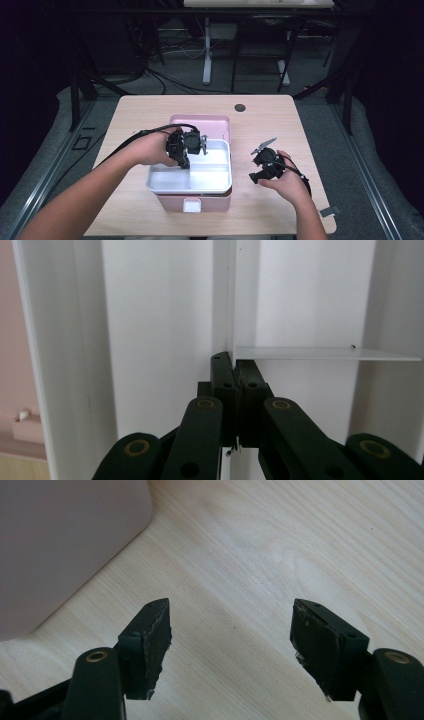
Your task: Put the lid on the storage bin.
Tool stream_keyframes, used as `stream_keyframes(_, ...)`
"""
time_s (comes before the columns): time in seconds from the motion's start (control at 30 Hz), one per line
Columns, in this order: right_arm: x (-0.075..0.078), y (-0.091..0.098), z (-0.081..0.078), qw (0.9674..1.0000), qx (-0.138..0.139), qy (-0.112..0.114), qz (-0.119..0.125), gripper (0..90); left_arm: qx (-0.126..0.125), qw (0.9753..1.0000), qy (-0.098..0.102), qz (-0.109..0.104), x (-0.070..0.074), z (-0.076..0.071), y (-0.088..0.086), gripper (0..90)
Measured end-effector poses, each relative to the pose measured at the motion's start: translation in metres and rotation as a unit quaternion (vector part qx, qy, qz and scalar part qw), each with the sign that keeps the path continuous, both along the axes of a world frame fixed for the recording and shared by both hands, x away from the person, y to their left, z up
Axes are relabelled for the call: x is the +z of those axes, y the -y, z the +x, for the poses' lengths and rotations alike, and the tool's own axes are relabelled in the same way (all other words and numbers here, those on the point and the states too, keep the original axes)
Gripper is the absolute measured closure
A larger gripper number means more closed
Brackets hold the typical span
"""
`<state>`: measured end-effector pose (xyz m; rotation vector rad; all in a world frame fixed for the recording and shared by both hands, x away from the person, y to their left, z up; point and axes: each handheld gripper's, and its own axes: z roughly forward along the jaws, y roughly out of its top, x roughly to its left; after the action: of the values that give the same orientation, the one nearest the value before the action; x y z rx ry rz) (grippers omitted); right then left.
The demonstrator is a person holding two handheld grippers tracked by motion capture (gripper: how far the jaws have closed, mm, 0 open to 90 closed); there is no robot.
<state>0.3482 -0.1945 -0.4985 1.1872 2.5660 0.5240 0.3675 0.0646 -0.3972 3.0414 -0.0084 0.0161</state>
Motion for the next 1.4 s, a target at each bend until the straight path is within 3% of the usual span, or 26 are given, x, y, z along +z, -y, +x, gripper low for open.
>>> stream_keyframes(0.33, -0.001, 0.0, 0.0, 1.0, 0.001, 0.005, 0.003, 32.3, -0.006, 0.9999, -0.001, 0.012, -0.014, -0.002, 0.008, 89.0)
stream_keyframes(0.67, -0.002, 0.001, 0.001, 1.0, -0.002, 0.005, 0.006, 32.3, -0.002, 1.0, -0.004, 0.003, -0.027, 0.001, 0.008, 88.7)
stream_keyframes(1.4, -0.005, 0.001, 0.002, 1.0, -0.003, 0.004, 0.007, 32.3, -0.006, 0.9995, 0.003, 0.032, -0.042, 0.0, 0.017, 88.1)
